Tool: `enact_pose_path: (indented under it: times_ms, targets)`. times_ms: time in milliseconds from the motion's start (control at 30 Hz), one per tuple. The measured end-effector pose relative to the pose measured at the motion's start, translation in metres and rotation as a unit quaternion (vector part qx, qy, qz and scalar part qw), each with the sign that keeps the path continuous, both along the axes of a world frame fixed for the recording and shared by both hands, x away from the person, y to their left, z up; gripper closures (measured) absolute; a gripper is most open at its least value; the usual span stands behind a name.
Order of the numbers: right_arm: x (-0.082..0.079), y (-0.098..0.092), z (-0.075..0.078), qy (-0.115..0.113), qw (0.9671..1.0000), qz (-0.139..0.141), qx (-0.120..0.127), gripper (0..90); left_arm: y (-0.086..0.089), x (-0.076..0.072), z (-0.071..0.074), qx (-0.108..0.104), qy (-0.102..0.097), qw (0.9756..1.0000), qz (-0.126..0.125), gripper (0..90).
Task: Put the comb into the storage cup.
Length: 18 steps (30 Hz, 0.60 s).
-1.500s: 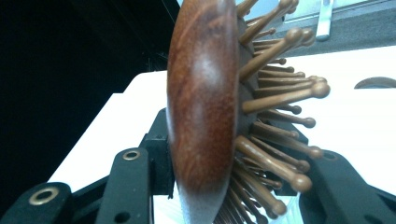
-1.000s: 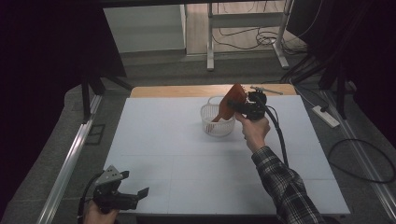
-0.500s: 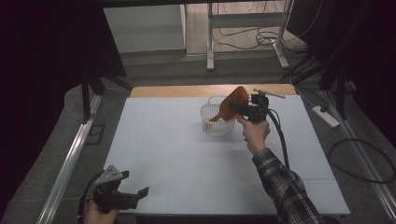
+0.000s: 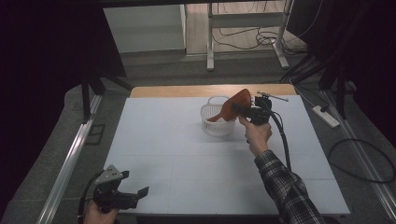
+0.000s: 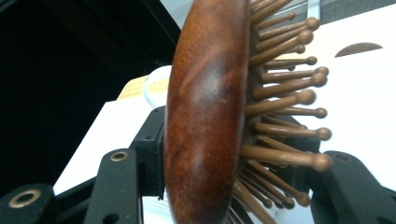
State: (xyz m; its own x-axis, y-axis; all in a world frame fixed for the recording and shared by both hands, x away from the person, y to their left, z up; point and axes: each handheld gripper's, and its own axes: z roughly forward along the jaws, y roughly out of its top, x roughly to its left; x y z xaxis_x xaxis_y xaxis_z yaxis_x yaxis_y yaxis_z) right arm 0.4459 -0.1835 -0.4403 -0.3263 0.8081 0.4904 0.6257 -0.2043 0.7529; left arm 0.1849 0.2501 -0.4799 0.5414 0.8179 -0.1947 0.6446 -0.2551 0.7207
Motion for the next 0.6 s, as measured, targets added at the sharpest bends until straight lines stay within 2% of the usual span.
enact_pose_path:
  times_ms: [333, 600]
  targets:
    - [0.0017, -0.0040, -0.0019, 0.010, 0.9999, 0.000, -0.010, 41.7, 0.0002, 0.0001, 0.0000, 0.000, 0.001, 1.0000, 0.001, 2.3]
    - [0.0016, -0.0049, -0.0022, 0.009, 0.9998, -0.001, -0.017, 38.4, 0.0012, 0.0002, 0.0001, -0.001, 0.003, 1.0000, 0.001, 2.3]
